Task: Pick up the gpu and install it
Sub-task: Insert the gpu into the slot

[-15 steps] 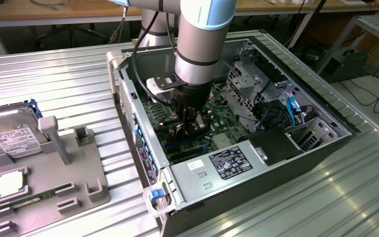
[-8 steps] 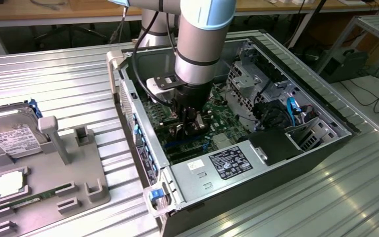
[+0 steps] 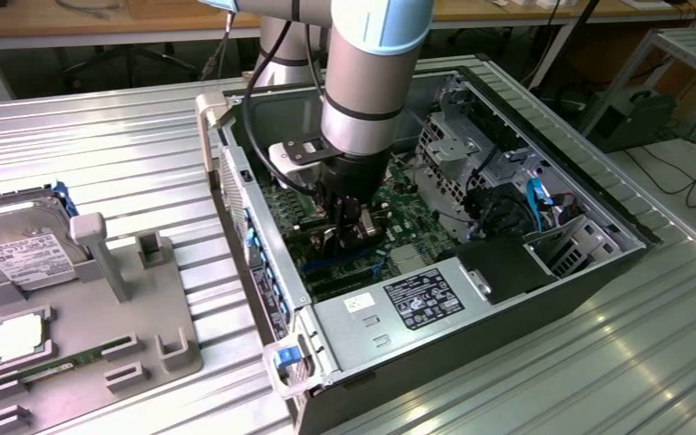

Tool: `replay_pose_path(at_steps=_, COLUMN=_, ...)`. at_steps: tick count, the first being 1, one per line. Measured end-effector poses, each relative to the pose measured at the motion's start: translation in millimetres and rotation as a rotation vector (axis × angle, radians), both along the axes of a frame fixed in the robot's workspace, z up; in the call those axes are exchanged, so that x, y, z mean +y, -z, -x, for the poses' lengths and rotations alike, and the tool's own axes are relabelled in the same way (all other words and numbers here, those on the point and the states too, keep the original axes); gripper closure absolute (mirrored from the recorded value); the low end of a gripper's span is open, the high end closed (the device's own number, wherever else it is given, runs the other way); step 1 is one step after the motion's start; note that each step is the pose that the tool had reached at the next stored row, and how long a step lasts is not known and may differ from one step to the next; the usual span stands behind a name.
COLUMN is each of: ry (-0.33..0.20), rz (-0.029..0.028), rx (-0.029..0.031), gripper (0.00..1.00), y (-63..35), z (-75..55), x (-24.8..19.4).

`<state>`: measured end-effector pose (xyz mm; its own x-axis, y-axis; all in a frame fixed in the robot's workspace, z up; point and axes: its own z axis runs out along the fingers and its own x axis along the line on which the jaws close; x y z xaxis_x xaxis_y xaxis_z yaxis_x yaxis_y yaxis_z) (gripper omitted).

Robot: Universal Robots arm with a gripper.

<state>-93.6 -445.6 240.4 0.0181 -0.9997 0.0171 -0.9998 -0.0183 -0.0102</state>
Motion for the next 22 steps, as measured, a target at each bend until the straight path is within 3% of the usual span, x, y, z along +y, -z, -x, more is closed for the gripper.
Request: replay_pose_path(at_steps=22, ry=0.0, rz=0.0, rx=-0.0013, gripper=0.72, y=-4.8, z=0.0, x=0.3)
